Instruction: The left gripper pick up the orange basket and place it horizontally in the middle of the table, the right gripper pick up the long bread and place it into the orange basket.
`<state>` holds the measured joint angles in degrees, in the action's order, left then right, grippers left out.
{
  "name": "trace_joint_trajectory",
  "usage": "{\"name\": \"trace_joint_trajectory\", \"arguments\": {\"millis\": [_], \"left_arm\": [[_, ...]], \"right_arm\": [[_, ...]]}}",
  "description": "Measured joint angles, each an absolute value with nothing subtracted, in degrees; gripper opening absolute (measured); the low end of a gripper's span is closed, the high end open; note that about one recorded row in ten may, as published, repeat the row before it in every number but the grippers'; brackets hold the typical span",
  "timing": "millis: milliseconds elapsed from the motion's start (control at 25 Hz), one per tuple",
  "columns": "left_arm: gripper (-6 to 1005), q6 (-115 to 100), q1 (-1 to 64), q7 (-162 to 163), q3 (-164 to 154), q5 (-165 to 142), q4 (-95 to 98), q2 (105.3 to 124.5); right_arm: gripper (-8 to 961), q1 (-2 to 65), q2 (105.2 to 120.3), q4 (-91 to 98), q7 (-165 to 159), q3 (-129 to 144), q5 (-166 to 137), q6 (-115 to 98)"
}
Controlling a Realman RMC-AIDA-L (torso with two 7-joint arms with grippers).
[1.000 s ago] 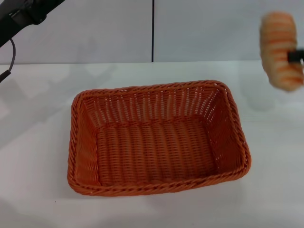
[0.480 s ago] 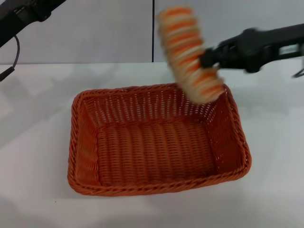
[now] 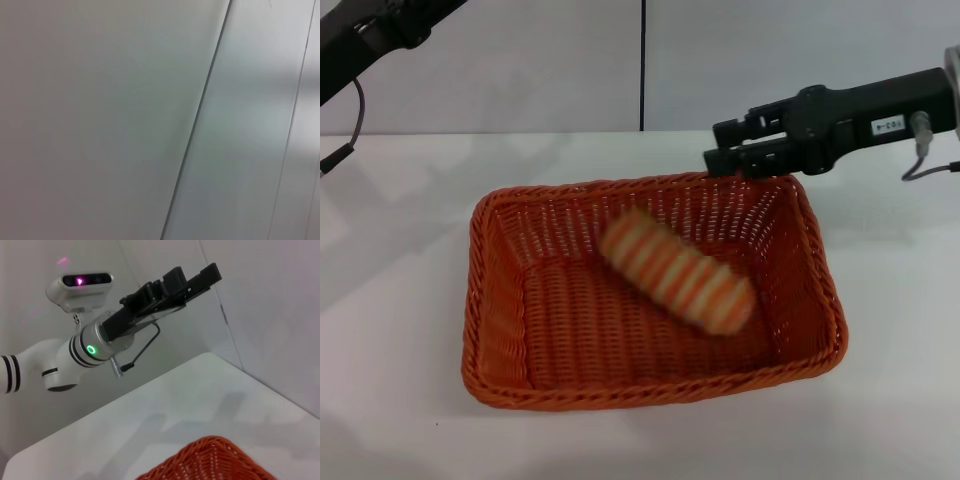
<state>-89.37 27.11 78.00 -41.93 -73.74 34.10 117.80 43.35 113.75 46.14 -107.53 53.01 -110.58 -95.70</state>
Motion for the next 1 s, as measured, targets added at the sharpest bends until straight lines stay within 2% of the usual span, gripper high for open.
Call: {"name": "trace_joint_trajectory", "arguments": {"millis": [120,320,480,600,800,1000], "left_arm": [[750,-89.26,27.22,77.58,-41.93,-73.68,34.1,117.85],[749,-89.34,27.19,76.65,-41.7,-73.25,34.09,118.04],[746,-89.83,26.86,72.29,-41.43,-70.23,32.22,118.29],[745,-91.4,26.52,64.5,-41.44,-64.52,27.49,118.44],[743,-94.61,26.83,46.73,-41.43,-52.75,16.39,118.6],[742,-95.02,29.34,30.41,-41.26,-42.43,6.45,118.78]], "right_arm": [[390,40.74,114.12,48.76,-106.83,52.39,-109.84,-95.84],[598,32.27,115.88,52.37,-100.46,47.86,-100.86,-96.19],[621,24.82,116.78,49.62,-90.93,40.61,-88.25,-96.47],[621,20.53,116.69,42.5,-84.62,32.73,-78.27,-96.63],[621,15.7,116.22,28.63,-72.91,18.71,-63.6,-99.6],[621,13.73,117.63,22.86,-59.12,9.27,-57.87,-99.84]]}}
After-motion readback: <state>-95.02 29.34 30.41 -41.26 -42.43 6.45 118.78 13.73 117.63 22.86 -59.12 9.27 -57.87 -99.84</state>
